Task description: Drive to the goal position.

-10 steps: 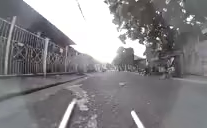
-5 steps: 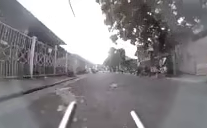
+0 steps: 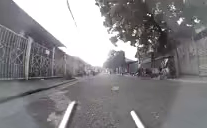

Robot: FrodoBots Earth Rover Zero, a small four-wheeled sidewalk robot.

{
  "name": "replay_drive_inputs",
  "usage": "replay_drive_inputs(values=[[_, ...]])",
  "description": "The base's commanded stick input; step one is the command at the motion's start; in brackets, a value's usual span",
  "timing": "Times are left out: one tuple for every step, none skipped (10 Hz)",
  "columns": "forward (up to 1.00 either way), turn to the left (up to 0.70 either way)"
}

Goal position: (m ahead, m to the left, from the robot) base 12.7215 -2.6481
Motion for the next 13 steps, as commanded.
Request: replay_drive_inputs(values=[[0.7,0.0],[0.7,0.0],[0.7,0.0],[0.7,0.0],[0.7,0.0],[0.7,0.0],[0.7,0.0],[0.7,0.0],[0.7,0.0],[0.7,0.0],[0.7,0.0],[0.7,0.0],[0.7,0.0]])
